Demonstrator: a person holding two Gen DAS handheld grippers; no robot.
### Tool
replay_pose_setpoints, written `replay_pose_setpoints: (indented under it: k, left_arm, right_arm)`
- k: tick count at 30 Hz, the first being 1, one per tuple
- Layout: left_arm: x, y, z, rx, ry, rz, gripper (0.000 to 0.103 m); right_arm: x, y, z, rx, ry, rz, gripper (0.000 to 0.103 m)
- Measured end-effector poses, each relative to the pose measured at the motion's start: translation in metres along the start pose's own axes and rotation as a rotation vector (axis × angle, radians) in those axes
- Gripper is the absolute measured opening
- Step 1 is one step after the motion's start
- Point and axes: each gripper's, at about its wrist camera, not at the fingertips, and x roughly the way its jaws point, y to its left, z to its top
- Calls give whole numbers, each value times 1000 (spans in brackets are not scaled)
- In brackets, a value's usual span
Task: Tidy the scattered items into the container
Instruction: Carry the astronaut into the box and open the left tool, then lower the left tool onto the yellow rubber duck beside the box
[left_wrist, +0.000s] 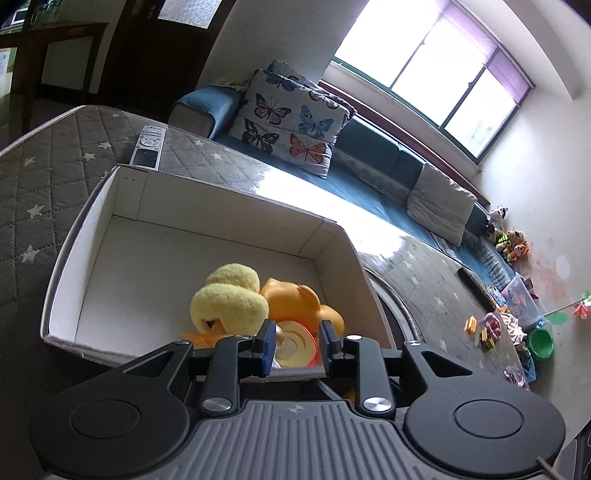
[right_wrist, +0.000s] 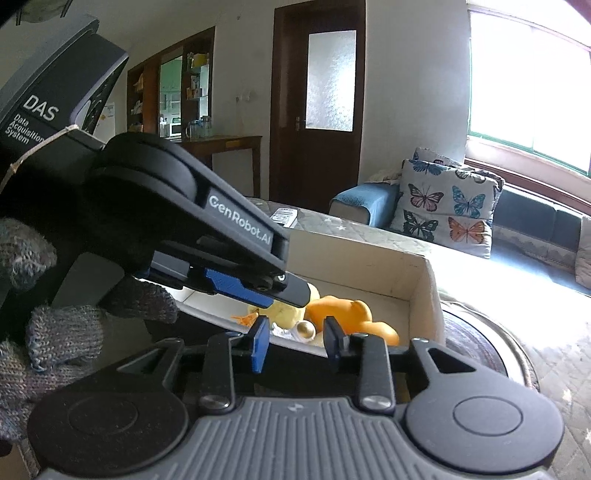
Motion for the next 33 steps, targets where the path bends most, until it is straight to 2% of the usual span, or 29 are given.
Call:
replay_pose_setpoints:
  k: [2,5,7,12,23,26,33]
  left_arm:
    - [-3,-3,-5,8,3,0,29]
    - [-6,-8,-12,17,11,-1,29]
    - [-7,-11,-18,19,18,-4,29]
    - [-9,-18,-30,25,36,-11,29]
    - [2,-34,-59,41,102,-26,29]
    - [9,-36,-63,33,116,-27,29]
    - [20,-34,-61,-3,125,-14,31]
  right_arm:
    - [-6,0,-3,0,-2,-7,44]
    - [-14,-1,-8,1,-2,-16,46]
    - [-19,-2,-12,4,1,-22,54]
    - [-33,-6,-26,9,17,-44,59]
    - [-52,-27,-61,38,77,-91,61]
    - [-53,-32,-66,38,91,-102,67]
    - [-42,-46,-70,46,112,-94,71]
